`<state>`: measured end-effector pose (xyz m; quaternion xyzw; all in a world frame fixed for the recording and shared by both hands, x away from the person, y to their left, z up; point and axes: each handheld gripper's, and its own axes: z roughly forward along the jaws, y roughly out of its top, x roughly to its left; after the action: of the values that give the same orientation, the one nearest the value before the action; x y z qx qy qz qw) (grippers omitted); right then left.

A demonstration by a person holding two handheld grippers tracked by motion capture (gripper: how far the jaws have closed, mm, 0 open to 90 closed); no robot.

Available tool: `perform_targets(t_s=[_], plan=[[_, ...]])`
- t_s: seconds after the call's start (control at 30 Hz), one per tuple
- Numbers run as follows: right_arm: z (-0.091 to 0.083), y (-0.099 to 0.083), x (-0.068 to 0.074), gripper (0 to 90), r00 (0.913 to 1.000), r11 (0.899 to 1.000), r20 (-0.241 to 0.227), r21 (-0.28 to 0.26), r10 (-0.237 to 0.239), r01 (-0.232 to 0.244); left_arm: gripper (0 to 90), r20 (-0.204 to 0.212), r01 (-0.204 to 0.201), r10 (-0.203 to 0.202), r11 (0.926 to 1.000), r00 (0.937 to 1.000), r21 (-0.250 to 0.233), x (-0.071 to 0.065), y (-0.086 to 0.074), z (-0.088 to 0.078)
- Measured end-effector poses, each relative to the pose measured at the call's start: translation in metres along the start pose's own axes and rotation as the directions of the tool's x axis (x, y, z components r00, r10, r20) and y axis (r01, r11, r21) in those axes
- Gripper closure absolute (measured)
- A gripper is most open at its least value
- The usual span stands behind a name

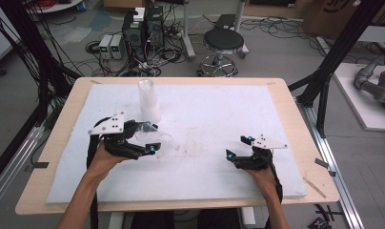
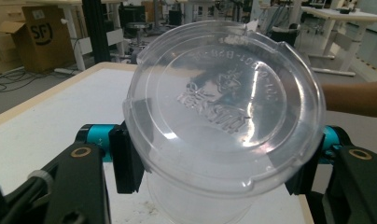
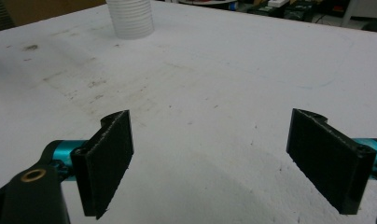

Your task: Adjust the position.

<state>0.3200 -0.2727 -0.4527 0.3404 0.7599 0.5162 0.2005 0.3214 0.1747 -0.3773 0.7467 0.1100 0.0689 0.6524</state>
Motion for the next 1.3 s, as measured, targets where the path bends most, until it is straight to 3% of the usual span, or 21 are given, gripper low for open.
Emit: perform_targets(t_s=[0.2,0.4,0.43,0.5,0.53,0.6,0.63,0.67,0.7,0.73,0.77,0.8,0.87,0.9,0.97,1.07,1.1,1.2,1.23,1.27,1.3], plan=[[-0.001,0.008,0.002,14.6,0.9938,1.0,-0.111,0.003,-0.008,0.009,35.7,0.022,0.002,-0.002,0.9999,0.9998,-0.012,0.001,-0.001,0.002],[-0.001,0.023,0.009,14.6,0.9745,1.0,-0.222,-0.005,-0.031,0.031,36.3,0.037,0.02,-0.019,0.999,0.9991,-0.04,0.005,-0.001,0.006],[-0.001,0.029,0.013,14.6,0.9643,0.999,-0.26,-0.002,-0.052,0.053,36.6,0.04,0.023,-0.021,0.9989,0.999,-0.04,0.005,-0.001,0.008],[0.0,0.032,0.015,14.6,0.9584,0.998,-0.278,-0.003,-0.064,0.066,36.6,0.046,0.026,-0.024,0.9987,0.9987,-0.044,0.005,-0.001,0.009],[0.0,0.039,0.02,14.6,0.947,0.996,-0.309,-0.005,-0.087,0.089,36.7,0.048,0.027,-0.025,0.9985,0.9985,-0.048,0.004,0.0,0.01],[0.001,0.043,0.022,14.6,0.9402,0.994,-0.324,-0.016,-0.105,0.106,36.7,0.057,0.029,-0.026,0.9981,0.998,-0.054,0.004,0.001,0.014],[0.001,0.05,0.027,14.6,0.9249,0.992,-0.358,-0.033,-0.128,0.124,36.7,0.059,0.031,-0.028,0.9979,0.9979,-0.056,0.003,0.001,0.016],[0.001,0.05,0.027,14.6,0.9249,0.992,-0.358,-0.033,-0.128,0.124,36.7,0.067,0.031,-0.027,0.9979,0.9974,-0.057,0.002,0.002,0.018],[0.002,0.058,0.032,14.5,0.9075,0.988,-0.392,-0.052,-0.152,0.143,36.7,0.073,0.032,-0.028,0.9977,0.997,-0.059,0.001,0.002,0.02],[0.002,0.058,0.032,14.5,0.9075,0.988,-0.392,-0.052,-0.152,0.143,36.7,0.078,0.029,-0.025,0.9979,0.9967,-0.057,0.0,0.003,0.022],[0.003,0.066,0.037,14.6,0.8908,0.986,-0.422,-0.065,-0.169,0.157,36.7,0.081,0.029,-0.025,0.9981,0.9964,-0.055,-0.001,0.003,0.024],[0.003,0.066,0.037,14.6,0.8908,0.986,-0.422,-0.065,-0.169,0.157,36.7,0.086,0.027,-0.023,0.9982,0.996,-0.053,-0.001,0.004,0.027],[0.004,0.074,0.041,14.5,0.8772,0.983,-0.445,-0.076,-0.181,0.165,36.7,0.1,0.025,-0.02,0.9983,0.9948,-0.053,-0.003,0.005,0.032],[0.006,0.078,0.043,14.5,0.8628,0.984,-0.473,-0.069,-0.179,0.166,36.6,0.112,0.022,-0.016,0.9984,0.9936,-0.051,-0.005,0.006,0.036],[0.007,0.081,0.045,14.5,0.8608,0.983,-0.474,-0.069,-0.185,0.173,36.6,0.115,0.024,-0.018,0.9984,0.9932,-0.051,-0.006,0.006,0.039],[0.01,0.086,0.049,14.5,0.8462,0.98,-0.495,-0.076,-0.196,0.183,36.7,0.13,0.018,-0.011,0.9984,0.9915,-0.053,-0.008,0.008,0.045],[0.011,0.09,0.052,14.5,0.8366,0.98,-0.511,-0.081,-0.198,0.183,36.6,0.133,0.015,-0.008,0.9985,0.991,-0.052,-0.008,0.009,0.047],[0.013,0.093,0.055,14.5,0.8278,0.979,-0.523,-0.087,-0.202,0.184,36.6,0.143,0.014,-0.006,0.9985,0.9896,-0.053,-0.01,0.011,0.053],[0.016,0.095,0.059,14.5,0.8169,0.978,-0.538,-0.09,-0.207,0.188,36.6,0.151,0.017,-0.009,0.9983,0.9885,-0.056,-0.012,0.012,0.057],[0.016,0.095,0.059,14.5,0.8169,0.978,-0.538,-0.09,-0.207,0.188,36.6,0.151,0.017,-0.009,0.9983,0.9885,-0.056,-0.012,0.012,0.057],[0.019,0.098,0.063,14.5,0.8049,0.977,-0.556,-0.084,-0.207,0.194,36.6,0.159,0.011,-0.003,0.9986,0.9872,-0.052,-0.013,0.013,0.061]])
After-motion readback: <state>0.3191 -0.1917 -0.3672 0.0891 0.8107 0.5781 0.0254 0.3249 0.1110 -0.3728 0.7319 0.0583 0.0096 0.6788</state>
